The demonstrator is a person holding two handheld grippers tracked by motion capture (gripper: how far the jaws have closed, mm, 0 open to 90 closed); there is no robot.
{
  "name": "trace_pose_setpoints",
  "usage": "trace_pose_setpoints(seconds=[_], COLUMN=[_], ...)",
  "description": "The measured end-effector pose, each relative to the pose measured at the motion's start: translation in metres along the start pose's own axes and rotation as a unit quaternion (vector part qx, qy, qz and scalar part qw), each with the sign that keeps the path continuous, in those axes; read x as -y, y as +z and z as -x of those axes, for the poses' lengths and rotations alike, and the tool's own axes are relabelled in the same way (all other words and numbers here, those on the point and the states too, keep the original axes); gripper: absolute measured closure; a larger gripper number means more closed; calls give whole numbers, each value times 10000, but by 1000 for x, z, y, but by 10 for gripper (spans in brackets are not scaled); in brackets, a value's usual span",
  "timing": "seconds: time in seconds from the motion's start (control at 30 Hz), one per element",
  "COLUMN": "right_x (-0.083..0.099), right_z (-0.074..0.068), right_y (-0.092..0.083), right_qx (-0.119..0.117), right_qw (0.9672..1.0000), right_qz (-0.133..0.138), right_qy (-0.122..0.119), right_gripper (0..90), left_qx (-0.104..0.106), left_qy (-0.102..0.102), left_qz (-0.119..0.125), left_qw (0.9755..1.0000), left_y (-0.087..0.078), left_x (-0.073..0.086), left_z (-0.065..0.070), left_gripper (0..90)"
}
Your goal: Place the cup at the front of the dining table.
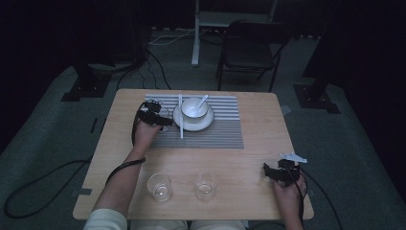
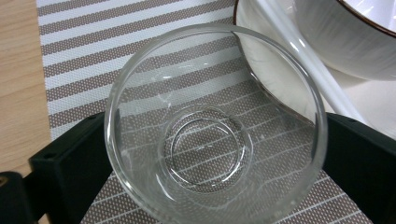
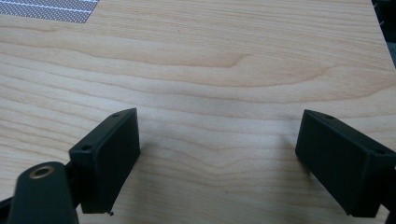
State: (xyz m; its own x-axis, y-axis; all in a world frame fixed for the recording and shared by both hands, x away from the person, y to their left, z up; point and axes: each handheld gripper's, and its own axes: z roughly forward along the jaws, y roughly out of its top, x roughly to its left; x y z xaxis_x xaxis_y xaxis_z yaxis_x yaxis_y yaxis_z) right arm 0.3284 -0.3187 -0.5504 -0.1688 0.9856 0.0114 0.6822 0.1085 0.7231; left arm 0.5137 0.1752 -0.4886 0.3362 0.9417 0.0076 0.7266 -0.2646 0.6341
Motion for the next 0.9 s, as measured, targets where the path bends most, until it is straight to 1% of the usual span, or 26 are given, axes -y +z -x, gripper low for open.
trace_pose_setpoints(seconds=[0.03, 0.07, 0.13, 0.17, 0.2, 0.23, 0.3, 0.47, 0.5, 0.53, 0.57, 0.63, 0.67, 0.77, 0.87, 0.9], right_x=[0, 0, 0, 0, 0, 0, 0, 0, 0, 0, 0, 0, 0, 0, 0, 0], right_z=[0, 0, 0, 0, 0, 0, 0, 0, 0, 0, 0, 0, 0, 0, 0, 0], right_y=[0, 0, 0, 0, 0, 0, 0, 0, 0, 0, 0, 0, 0, 0, 0, 0], right_qx=[0, 0, 0, 0, 0, 0, 0, 0, 0, 0, 0, 0, -1, 0, -1, -1], right_qw=[10000, 10000, 10000, 10000, 10000, 10000, 10000, 10000, 10000, 10000, 10000, 10000, 10000, 10000, 10000, 10000], right_qz=[0, -1, 1, 1, 0, 0, 0, 0, 1, 0, 0, 0, 0, 0, 0, 0], right_qy=[-1, 0, 3, -1, 0, 0, 1, 1, 3, 1, 1, 0, 1, 2, 3, 5], right_gripper=[131, 131, 131, 131, 131, 131, 131, 131, 131, 131, 131, 131, 131, 131, 131, 131], left_qx=[-10, 40, -75, -152, -171, -171, -207, -193, -107, -107, -165, -106, -127, -68, -69, -52], left_qy=[-5, -17, 7, 61, 105, 105, 283, 222, 194, 194, 203, 162, 158, 109, 115, 163], left_qz=[9, 39, 86, 169, 161, 161, 243, 185, 156, 156, 218, 261, 249, 279, 252, 260], left_qw=[10000, 10000, 9999, 9997, 9997, 9997, 9991, 9994, 9996, 9996, 9994, 9995, 9995, 9995, 9996, 9995], left_y=[0, 0, 0, 0, 1, 1, 2, 2, 2, 2, -1, -4, -6, -9, -10, -10], left_x=[1, 3, 6, 9, 11, 11, 19, 25, 27, 27, 29, 31, 32, 35, 38, 41], left_z=[0, 0, 1, 1, 1, 1, 2, -3, -5, -5, -7, -8, -9, -10, -10, -9], left_gripper=[15, 15, 15, 15, 15, 16, 16, 16, 16, 15, 16, 16, 16, 16, 16, 15])
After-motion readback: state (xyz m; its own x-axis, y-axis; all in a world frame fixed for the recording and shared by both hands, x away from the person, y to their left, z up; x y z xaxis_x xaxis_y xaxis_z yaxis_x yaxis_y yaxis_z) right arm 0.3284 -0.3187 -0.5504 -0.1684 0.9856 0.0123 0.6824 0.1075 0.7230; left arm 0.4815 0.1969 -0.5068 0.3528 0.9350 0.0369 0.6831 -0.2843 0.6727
